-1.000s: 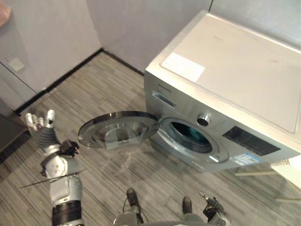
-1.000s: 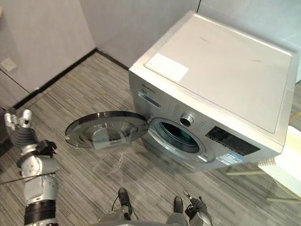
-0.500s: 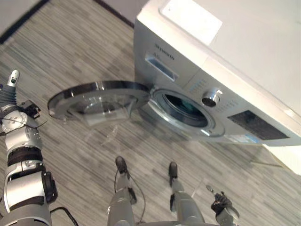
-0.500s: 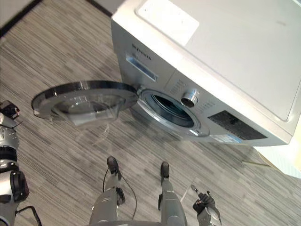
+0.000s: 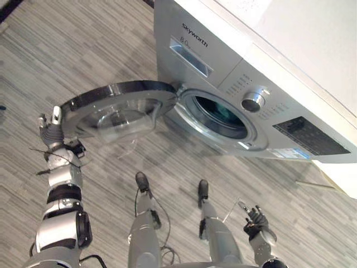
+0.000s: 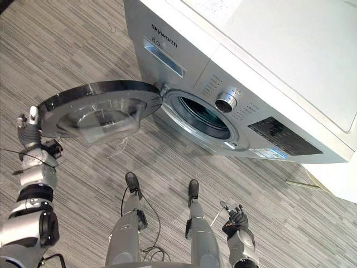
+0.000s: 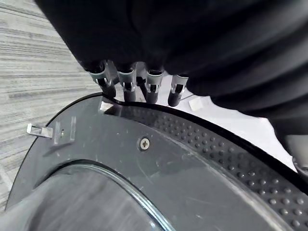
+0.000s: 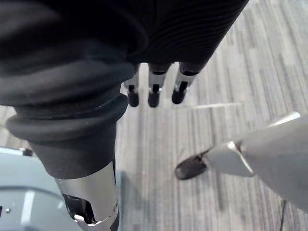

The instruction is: Pick up the laundry basket with both hands and put the clothes into the washing machine.

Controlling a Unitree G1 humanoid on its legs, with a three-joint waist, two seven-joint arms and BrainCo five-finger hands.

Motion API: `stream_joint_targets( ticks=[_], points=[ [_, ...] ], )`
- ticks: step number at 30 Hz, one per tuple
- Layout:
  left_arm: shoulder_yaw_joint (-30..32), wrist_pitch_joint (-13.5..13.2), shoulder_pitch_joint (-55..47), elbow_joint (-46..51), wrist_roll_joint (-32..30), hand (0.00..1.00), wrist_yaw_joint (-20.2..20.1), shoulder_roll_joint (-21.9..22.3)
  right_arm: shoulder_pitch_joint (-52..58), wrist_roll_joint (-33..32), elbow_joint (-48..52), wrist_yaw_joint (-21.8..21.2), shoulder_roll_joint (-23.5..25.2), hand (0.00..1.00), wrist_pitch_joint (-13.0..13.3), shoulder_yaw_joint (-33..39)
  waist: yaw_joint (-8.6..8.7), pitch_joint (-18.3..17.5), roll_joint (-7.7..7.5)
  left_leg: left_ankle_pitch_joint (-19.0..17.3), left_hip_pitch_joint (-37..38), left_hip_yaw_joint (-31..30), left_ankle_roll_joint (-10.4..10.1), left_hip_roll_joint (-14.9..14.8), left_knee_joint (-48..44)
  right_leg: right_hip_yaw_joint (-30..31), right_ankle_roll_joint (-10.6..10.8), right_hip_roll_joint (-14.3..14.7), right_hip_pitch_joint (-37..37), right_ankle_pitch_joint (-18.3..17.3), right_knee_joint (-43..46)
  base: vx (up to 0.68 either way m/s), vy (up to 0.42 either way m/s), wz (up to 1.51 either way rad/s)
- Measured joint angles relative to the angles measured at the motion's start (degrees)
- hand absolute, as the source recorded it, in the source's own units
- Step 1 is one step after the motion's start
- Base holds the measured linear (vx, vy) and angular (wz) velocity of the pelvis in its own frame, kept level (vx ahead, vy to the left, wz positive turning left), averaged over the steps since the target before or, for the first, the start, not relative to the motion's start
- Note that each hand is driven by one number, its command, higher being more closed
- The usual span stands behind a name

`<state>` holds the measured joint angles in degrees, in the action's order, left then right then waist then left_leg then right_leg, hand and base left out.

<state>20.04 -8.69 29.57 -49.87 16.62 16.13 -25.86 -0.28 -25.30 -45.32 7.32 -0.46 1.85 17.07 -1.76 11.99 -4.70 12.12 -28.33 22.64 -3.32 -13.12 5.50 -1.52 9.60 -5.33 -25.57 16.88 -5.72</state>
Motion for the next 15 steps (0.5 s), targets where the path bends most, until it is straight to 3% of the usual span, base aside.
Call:
stream_joint_targets(
  ticks=[3, 4, 8, 11, 13, 15],
  points=[
    [-4.6, -0.5, -5.3, 1.3, -0.5, 0.00, -0.1, 3.0, 0.0, 0.2, -0.1, 0.0, 0.1, 0.00, -0.2, 0.0, -0.45, 0.0, -0.01, -0.2, 1.7, 0.5, 0.2, 2.1, 0.4, -0.1, 0.4, -2.1, 1.9, -4.1, 0.0, -0.01, 0.004, 0.20],
    [-7.6, -0.5, -8.4, 3.1, -1.3, 0.00, -0.8, 4.5, 0.0, 0.8, -0.5, -0.1, 0.1, 0.00, -0.4, 0.1, -0.65, -0.2, -0.22, -0.2, 2.0, 0.6, 0.2, 3.5, 0.4, -0.6, -0.4, -3.4, 2.5, -8.3, 0.1, -0.05, -0.021, 0.18],
    [-13.8, 0.9, -18.2, 8.6, 0.9, 0.00, -1.1, 8.9, 0.5, 1.7, -1.3, -0.2, 0.2, 0.00, -0.9, 0.6, -0.76, -1.2, 1.56, 0.0, 3.0, 0.7, -0.1, 3.4, 0.4, -1.1, 0.0, -3.7, 2.8, -9.0, 1.0, -0.06, -0.018, 0.01],
    [-25.6, 3.8, -26.1, 14.4, 1.9, 0.00, -3.1, 10.0, 3.2, 2.4, -2.0, -0.9, 1.1, 0.00, -1.0, 2.7, -0.46, -2.0, 1.79, 0.0, 3.7, 0.5, -0.1, 4.5, 0.4, -1.7, 0.8, -4.8, 3.4, -9.6, 1.7, -0.04, -0.009, 0.19],
    [-36.0, 6.9, -28.3, 17.4, 4.9, 0.00, -6.7, 10.2, 4.1, 2.4, -3.8, -1.4, 1.7, 0.00, -1.1, 3.8, -0.07, -2.1, 1.61, -0.1, 4.4, 0.6, -0.1, 6.1, 0.4, -1.6, 1.3, -6.1, 4.1, -9.8, 1.6, -0.04, 0.026, 0.18],
    [-44.5, 8.9, -28.7, 18.5, 6.0, 0.00, -9.0, 10.4, 4.3, 2.4, -4.0, -1.5, 2.8, 0.00, -1.2, 3.8, 1.61, -2.3, 1.37, -0.4, 5.2, 1.3, 0.4, 7.3, 0.1, -1.1, 1.6, -7.5, 4.5, -9.7, 1.9, -0.04, 0.067, -0.01]
  ],
)
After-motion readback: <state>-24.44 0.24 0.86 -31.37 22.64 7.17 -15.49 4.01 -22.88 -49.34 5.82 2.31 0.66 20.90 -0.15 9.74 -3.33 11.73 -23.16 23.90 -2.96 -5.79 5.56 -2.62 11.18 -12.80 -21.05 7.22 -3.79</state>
